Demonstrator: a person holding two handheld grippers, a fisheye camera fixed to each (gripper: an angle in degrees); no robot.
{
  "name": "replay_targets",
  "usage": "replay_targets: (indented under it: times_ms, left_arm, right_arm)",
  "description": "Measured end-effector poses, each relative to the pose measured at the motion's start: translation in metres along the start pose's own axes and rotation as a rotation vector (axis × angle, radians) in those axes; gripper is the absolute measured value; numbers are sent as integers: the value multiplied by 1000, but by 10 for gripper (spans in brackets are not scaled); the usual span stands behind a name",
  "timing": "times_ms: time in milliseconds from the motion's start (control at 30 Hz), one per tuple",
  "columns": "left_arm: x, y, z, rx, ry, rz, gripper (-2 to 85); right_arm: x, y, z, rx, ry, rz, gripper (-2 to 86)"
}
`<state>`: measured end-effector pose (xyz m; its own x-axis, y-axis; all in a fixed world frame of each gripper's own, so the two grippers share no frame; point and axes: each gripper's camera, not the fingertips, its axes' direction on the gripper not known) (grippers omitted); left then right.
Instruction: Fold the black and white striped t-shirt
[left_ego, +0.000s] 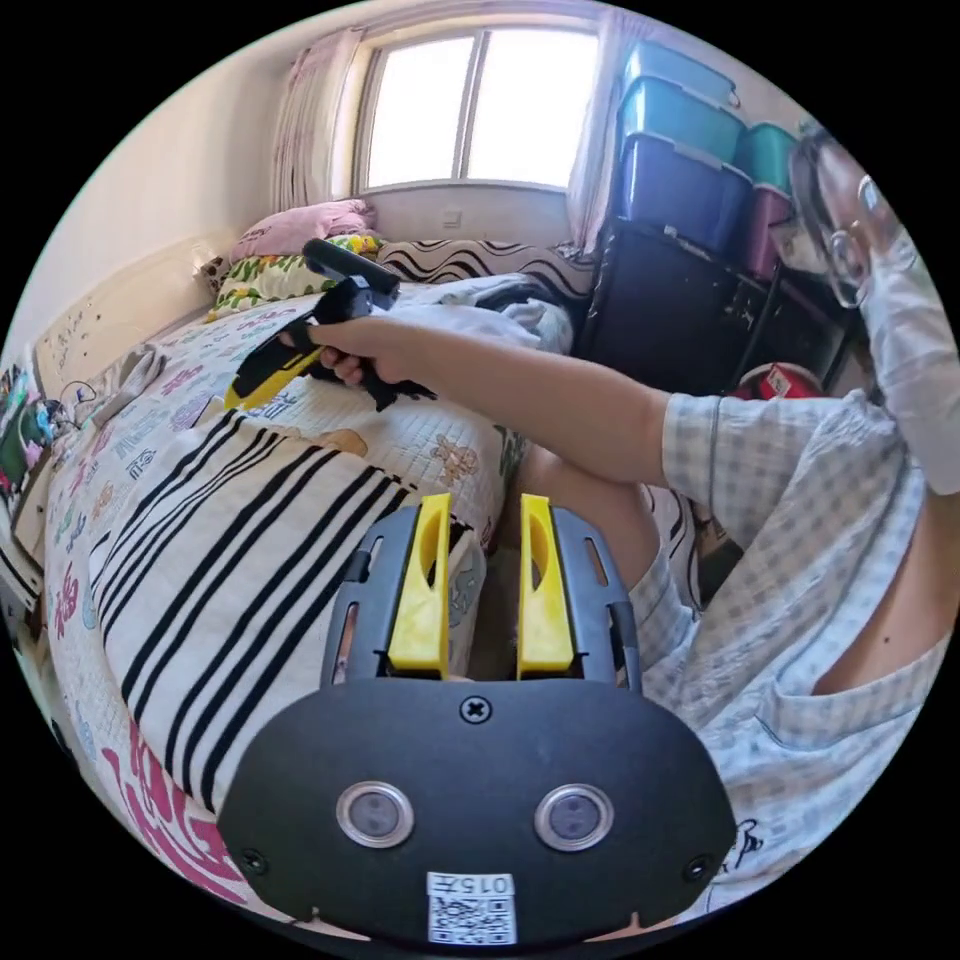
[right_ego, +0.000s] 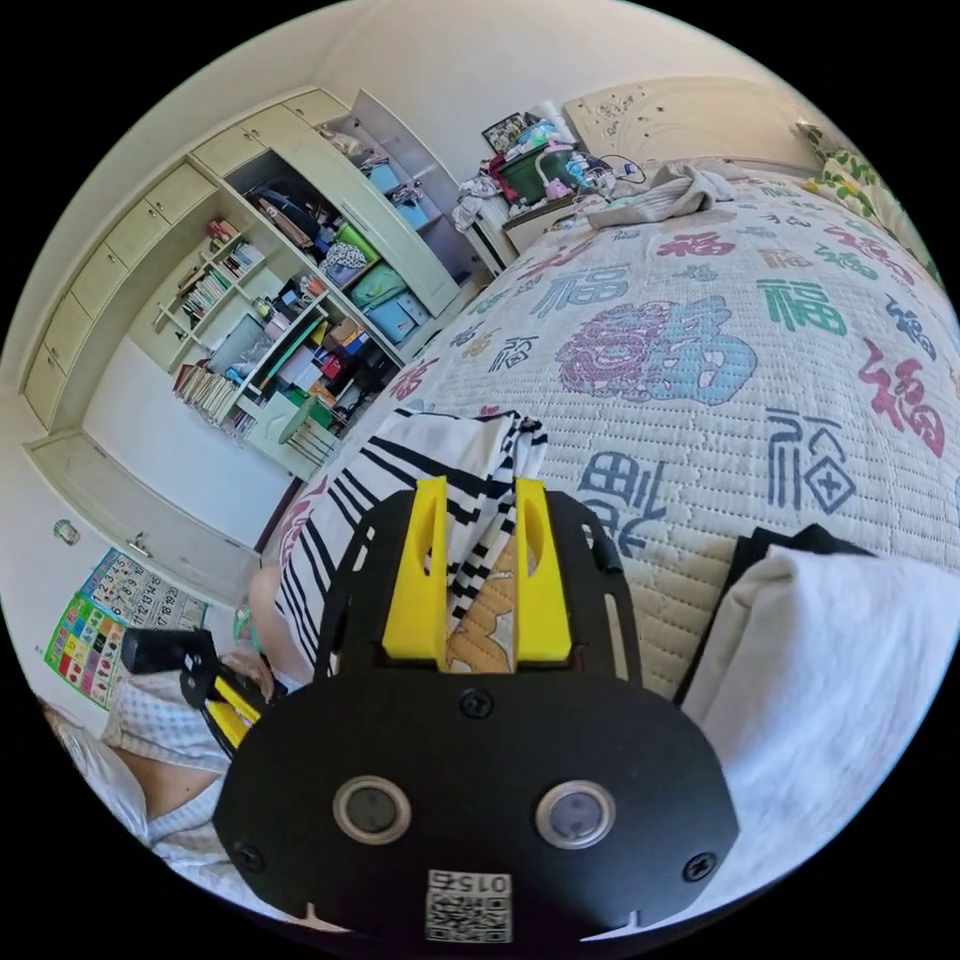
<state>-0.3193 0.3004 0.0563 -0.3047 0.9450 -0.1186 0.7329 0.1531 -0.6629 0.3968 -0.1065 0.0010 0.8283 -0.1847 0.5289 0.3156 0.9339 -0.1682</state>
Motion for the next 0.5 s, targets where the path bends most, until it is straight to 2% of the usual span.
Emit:
replay_targets:
  times_ms: [133,200,333,500]
  left_arm:
    - [33,12,59,-172,-301,32,88]
    - [42,20,68,-154,-352,39,65]
    - [47,36,77,-114,-317,32,13]
    - [44,46,78,-61,-244,9,2]
  right_arm:
    - [9,-8,21,-11,-53,29,74]
    - [11,-10,26,-24,-15,29,42]
    - [17,-16,28,-19,3,31,13]
    - [23,-21,47,-70,86,28,9]
